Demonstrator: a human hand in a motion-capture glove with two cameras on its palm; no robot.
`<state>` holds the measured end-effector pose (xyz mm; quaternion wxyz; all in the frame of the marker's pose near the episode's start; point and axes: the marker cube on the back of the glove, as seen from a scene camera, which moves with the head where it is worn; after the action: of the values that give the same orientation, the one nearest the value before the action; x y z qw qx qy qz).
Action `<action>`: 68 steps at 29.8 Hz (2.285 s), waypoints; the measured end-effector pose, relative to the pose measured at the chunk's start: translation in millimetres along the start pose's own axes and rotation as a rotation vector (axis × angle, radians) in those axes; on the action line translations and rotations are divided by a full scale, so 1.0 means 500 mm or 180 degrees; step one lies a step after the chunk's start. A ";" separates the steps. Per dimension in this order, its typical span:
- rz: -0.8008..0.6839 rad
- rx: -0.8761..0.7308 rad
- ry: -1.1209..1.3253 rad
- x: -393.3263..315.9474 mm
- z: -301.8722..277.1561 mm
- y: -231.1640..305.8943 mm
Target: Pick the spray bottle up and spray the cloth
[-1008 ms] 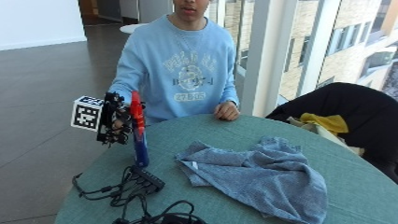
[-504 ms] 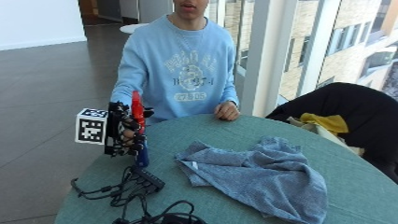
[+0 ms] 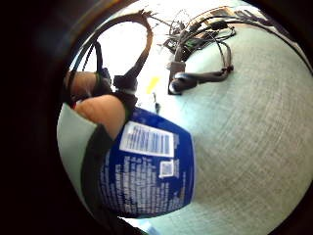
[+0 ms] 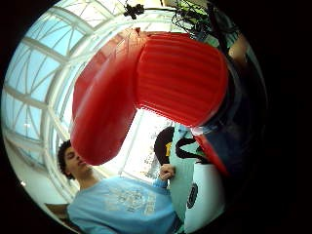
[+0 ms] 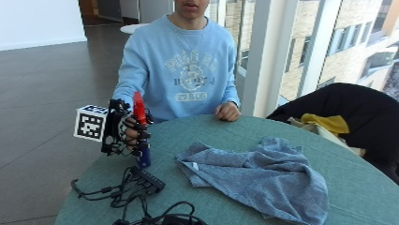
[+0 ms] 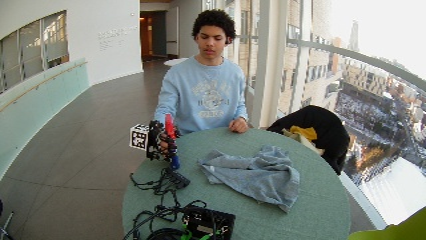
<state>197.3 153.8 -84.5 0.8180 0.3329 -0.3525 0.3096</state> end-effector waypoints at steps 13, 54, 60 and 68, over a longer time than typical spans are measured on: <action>-0.0051 -0.1067 0.0307 -0.140 0.087 -0.096; 0.0411 -0.2332 0.1337 -0.216 0.359 -0.165; 0.0422 -0.2322 0.1356 -0.222 0.365 -0.171; 0.0432 -0.2332 0.1375 -0.220 0.365 -0.169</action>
<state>130.6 -65.0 -101.5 0.9149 -0.0759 -0.2809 0.2797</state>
